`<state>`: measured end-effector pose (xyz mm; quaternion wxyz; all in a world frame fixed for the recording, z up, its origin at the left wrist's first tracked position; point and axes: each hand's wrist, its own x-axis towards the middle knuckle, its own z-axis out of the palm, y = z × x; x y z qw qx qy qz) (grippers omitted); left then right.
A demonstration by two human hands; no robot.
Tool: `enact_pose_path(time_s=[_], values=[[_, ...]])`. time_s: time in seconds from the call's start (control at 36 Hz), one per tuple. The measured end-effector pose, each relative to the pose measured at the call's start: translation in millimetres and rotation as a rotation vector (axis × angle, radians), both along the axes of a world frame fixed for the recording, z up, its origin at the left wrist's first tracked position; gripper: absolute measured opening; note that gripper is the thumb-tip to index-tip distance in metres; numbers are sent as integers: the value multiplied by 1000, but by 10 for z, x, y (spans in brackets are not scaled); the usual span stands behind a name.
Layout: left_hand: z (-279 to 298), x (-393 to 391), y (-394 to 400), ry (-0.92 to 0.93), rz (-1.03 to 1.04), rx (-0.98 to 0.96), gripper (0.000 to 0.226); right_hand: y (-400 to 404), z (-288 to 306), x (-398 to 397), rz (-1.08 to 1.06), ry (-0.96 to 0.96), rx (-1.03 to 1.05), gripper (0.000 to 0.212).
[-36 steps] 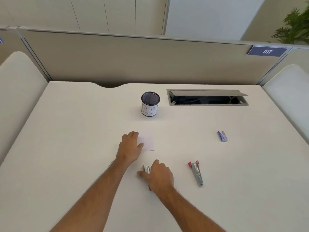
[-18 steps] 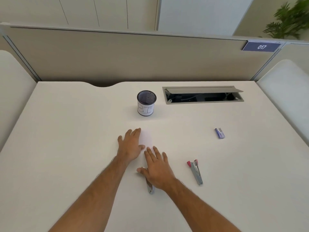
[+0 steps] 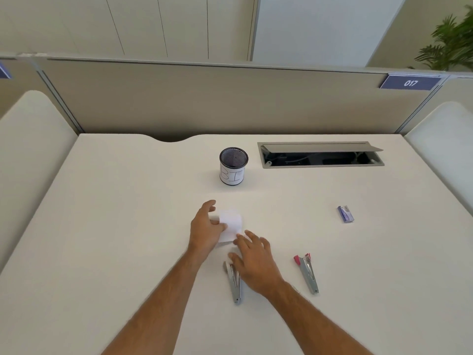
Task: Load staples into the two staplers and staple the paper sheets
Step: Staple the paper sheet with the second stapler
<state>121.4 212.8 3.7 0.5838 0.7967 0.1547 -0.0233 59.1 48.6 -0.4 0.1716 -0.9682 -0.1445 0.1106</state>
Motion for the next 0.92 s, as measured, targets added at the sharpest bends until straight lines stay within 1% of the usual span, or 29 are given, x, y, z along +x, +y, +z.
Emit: enact_pose_path(time_s=[0.03,0.06,0.08,0.14,0.19,0.22,0.28,0.33,0.42,0.47,0.56,0.61,0.67,0.72,0.75,0.83,0.92], values=[[21,-19,13,-8,12,-38,73,-23,34,4,-66,-65,73,37],[42,-45,28,-13,18,-79,76,-46,76,9,-141,-108,145,33],[69,-75,40,-13,22,-126,79,-73,127,17,-214,-116,220,37],[130,-118,53,5,33,-240,81,-145,221,59,-293,-50,373,58],[194,-147,52,16,50,-376,78,-228,307,100,-243,7,449,76],[230,-164,41,12,56,-437,77,-271,348,113,-194,27,454,80],[298,-173,13,8,44,-526,76,-346,397,166,-126,56,465,79],[355,-188,-27,11,15,-579,76,-401,436,207,-95,66,508,71],[461,-223,-104,9,-26,-594,71,-472,517,250,-69,42,605,58],[509,-245,-152,3,-56,-593,60,-522,585,257,-95,42,692,53],[559,-285,-231,4,-115,-577,41,-610,670,251,-146,69,780,52],[572,-302,-268,3,-128,-569,30,-642,705,262,-194,117,839,50],[588,-326,-365,10,-126,-574,21,-733,746,268,-237,197,915,37],[579,-347,-388,14,-123,-562,25,-767,765,285,-225,232,945,20],[577,-361,-428,15,-130,-553,30,-816,772,283,-210,237,954,15],[576,-407,-524,10,-173,-536,37,-925,790,270,-232,242,993,15],[585,-446,-593,2,-233,-543,28,-985,802,259,-302,235,1023,19]])
